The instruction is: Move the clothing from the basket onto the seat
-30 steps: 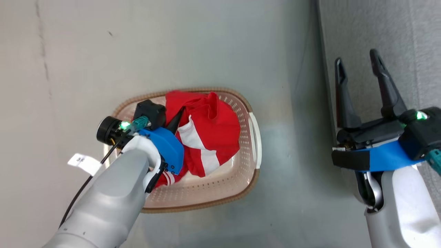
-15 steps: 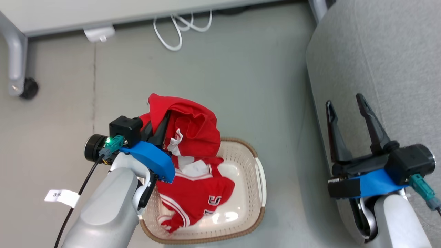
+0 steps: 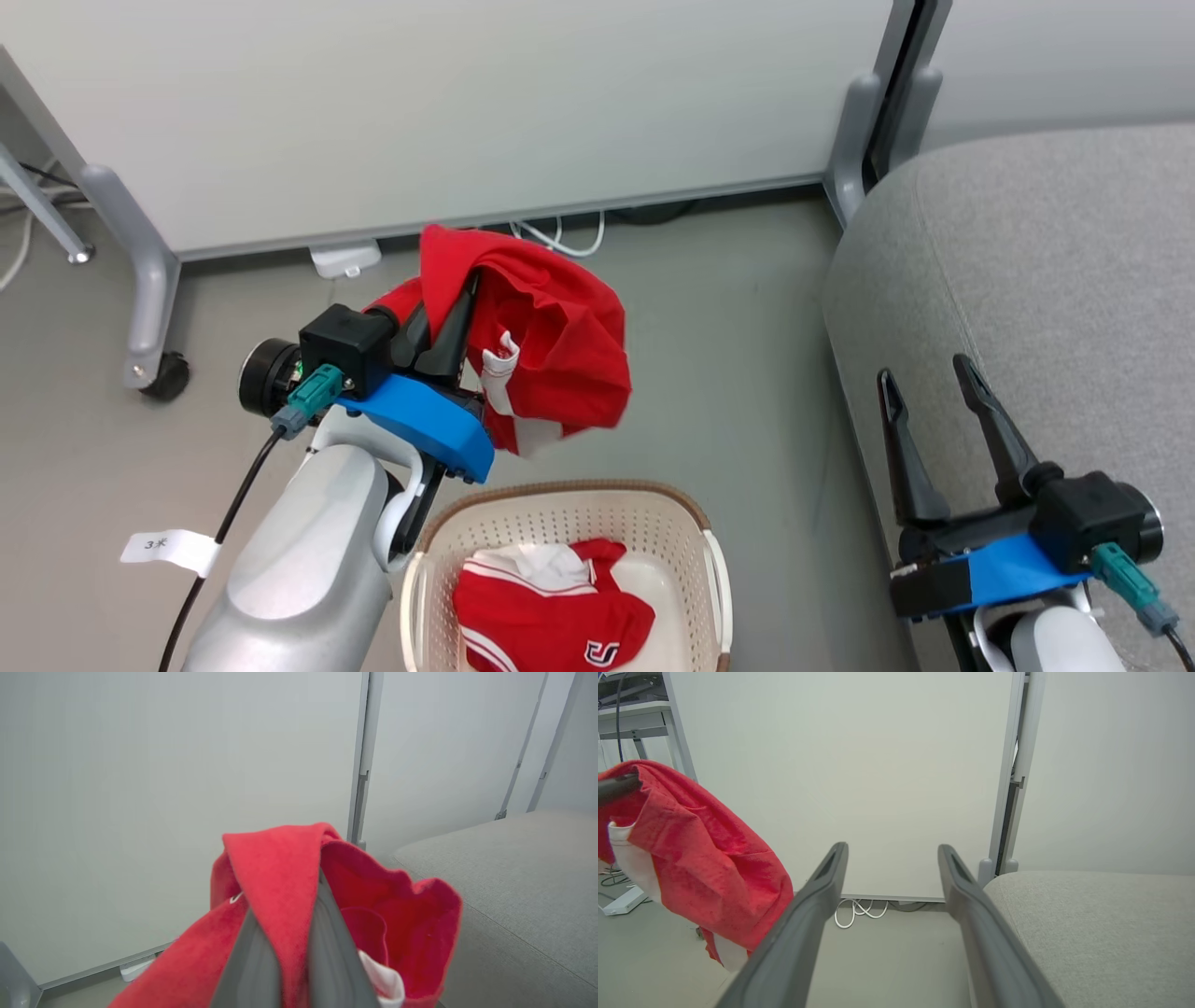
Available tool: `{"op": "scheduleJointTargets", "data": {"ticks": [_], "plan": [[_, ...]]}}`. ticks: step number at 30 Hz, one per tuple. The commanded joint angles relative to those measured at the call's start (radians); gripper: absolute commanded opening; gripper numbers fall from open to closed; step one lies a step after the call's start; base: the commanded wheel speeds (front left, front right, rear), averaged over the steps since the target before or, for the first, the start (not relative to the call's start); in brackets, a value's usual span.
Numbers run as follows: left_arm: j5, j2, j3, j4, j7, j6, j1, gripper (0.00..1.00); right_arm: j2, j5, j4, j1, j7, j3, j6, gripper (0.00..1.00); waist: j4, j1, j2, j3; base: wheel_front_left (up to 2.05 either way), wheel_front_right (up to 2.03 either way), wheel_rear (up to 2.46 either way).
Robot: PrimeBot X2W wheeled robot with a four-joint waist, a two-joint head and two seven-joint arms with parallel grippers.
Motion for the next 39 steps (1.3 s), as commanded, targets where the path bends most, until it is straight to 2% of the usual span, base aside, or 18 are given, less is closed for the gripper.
{"op": "scheduleJointTargets", "data": {"ticks": [1, 15, 28, 34, 39], "plan": [[0.007, 0.003, -0.006, -0.014, -0.005, -0.008, 0.004, 0.0, -0.003, 0.008, 0.004, 0.029, -0.003, -0.003, 0.0, 1.0, 0.011, 0.0003, -0.0001, -0.037, 0.0, 0.0, 0.0], [-0.002, 0.015, -0.067, -0.12, -0.004, -0.008, -0.055, 0.0, -0.003, 0.015, 0.0, 0.082, -0.003, 0.0, 0.0, 1.0, 0.027, 0.0003, -0.0001, -0.095, 0.0, 0.0, 0.0], [-0.002, 0.018, -0.075, -0.136, -0.004, -0.008, -0.046, 0.0, -0.003, 0.005, -0.009, 0.061, -0.003, 0.013, 0.0, 1.0, 0.032, 0.0003, -0.0001, -0.086, 0.0, 0.0, 0.0], [0.001, 0.014, -0.078, -0.139, -0.004, -0.008, -0.056, 0.0, -0.003, -0.019, -0.003, 0.022, -0.003, 0.081, 0.0, 1.0, 0.036, 0.0003, -0.0001, -0.075, 0.0, 0.0, 0.0], [0.004, 0.007, -0.084, -0.14, -0.004, -0.008, -0.068, 0.0, -0.009, -0.047, 0.032, -0.048, -0.003, 0.238, 0.0, 1.0, 0.046, 0.0003, -0.0001, -0.063, 0.0, 0.0, 0.0]]}}
